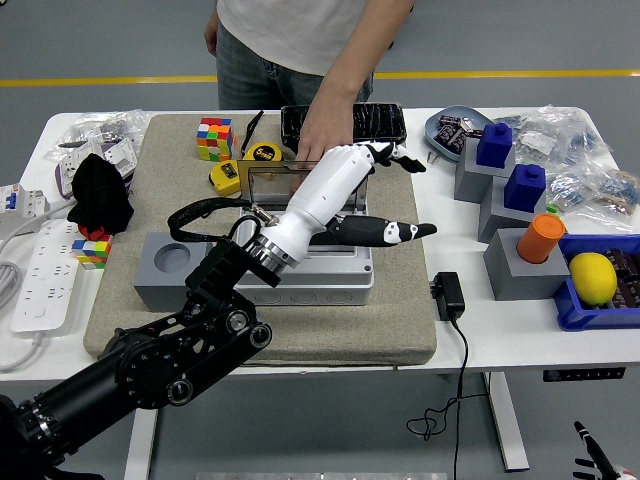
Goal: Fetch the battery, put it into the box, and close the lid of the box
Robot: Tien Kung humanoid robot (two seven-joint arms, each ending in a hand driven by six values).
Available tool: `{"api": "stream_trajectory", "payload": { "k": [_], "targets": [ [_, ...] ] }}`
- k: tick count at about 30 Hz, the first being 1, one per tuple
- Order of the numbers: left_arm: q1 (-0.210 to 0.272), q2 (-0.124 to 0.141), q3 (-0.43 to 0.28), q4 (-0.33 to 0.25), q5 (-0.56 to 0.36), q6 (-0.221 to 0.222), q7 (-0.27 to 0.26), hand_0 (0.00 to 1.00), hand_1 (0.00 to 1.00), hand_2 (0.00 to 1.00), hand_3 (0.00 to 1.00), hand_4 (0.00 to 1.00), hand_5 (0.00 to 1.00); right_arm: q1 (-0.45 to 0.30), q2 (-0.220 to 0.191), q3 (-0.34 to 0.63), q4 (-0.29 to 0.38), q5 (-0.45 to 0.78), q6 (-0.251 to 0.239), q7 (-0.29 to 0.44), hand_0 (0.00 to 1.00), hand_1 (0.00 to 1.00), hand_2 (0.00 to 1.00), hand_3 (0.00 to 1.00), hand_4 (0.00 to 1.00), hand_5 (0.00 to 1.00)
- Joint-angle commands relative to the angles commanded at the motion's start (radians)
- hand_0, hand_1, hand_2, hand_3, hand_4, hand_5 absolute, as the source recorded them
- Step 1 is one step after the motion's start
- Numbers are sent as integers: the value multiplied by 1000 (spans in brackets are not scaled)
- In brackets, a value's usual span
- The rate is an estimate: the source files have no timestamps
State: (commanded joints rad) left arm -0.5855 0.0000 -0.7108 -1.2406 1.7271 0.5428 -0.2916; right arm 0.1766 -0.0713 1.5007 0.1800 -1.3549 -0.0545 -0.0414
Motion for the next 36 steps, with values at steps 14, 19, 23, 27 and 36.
{"api": "stream_trajectory", "payload": {
  "k": [14, 19, 23, 27, 36],
  "targets": [
    [-7, 0, -214, -89, 415, -252, 371, 998, 998, 998, 998, 998, 998, -4, 1, 4, 0, -5, 0, -1, 936, 829, 762, 792, 998, 998],
    [-9, 0, -221, -138, 542, -451, 572, 998, 998, 998, 998, 998, 998, -1, 1, 0, 0, 1, 0, 0, 936, 829, 762, 792, 998, 998],
    [-12, 0, -219, -177, 542, -620, 741, 998, 998, 998, 996, 998, 998, -1, 1, 4, 0, -3, -1, 0, 937, 828, 762, 792, 998, 998],
    [-15, 0, -210, -197, 539, -788, 909, 844, 880, 854, 861, 998, 998, -2, 0, 7, 0, -5, -2, -1, 937, 828, 763, 791, 998, 998],
    [-13, 0, -192, -230, 515, -905, 937, 669, 767, 765, 761, 998, 998, -2, 0, 2, 0, -2, -2, 0, 937, 828, 762, 792, 998, 998]
  ]
}}
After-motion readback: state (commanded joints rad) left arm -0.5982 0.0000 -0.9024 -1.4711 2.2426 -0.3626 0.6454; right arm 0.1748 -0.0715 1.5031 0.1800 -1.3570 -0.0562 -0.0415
